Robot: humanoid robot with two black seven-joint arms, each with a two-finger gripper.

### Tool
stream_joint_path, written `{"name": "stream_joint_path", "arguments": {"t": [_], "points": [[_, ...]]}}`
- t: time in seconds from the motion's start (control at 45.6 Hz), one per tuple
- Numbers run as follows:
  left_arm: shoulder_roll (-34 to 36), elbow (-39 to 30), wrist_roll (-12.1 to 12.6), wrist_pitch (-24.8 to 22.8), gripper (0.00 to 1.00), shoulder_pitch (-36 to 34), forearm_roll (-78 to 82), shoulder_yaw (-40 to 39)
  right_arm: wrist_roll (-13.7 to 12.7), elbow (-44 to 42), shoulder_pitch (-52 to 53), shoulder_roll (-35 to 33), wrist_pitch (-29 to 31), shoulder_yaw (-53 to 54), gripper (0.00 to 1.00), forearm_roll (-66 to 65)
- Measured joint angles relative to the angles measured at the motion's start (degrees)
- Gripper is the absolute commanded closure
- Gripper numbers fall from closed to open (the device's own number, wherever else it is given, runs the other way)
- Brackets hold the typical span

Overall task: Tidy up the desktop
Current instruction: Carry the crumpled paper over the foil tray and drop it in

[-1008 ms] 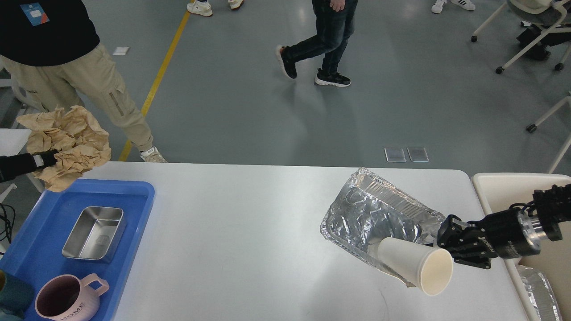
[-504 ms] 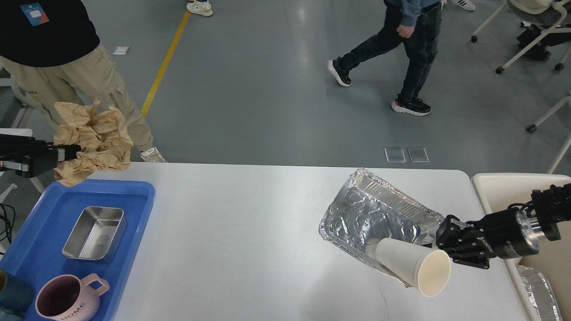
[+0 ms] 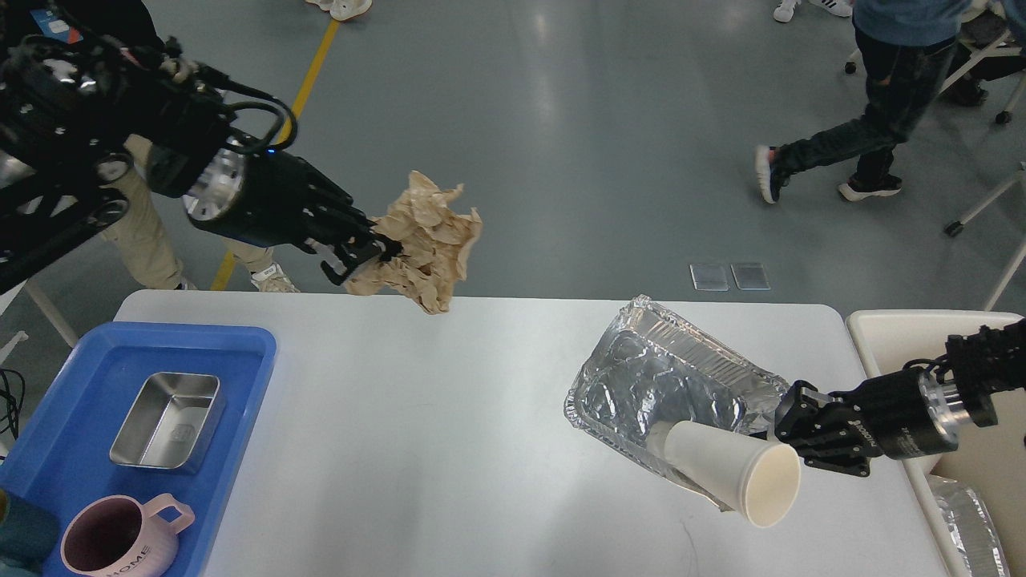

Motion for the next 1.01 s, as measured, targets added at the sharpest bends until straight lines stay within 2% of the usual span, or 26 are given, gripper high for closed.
{"name": "stream_joint_path", "arguments": {"t": [0.197, 0.395, 1.008], "points": [[-11.11, 3.76, -0.01, -0.63, 0.95, -8.99, 0.37, 7.32, 0.00, -0.04, 0.29, -0.17, -0.01, -0.09, 1.00, 0.00], [-18.21, 8.23, -0.07, -0.64, 0.95, -12.84, 0.32, 8.21, 0.00, -0.03, 0.04, -0.25, 0.05, -0.48, 1.00, 0.00], [-31.29, 17.06, 0.19, -0.10, 0.95, -16.01, 0.42, 9.03, 0.01, 0.98, -0.30, -0.13, 0.08, -0.70, 1.00, 0.00]]}}
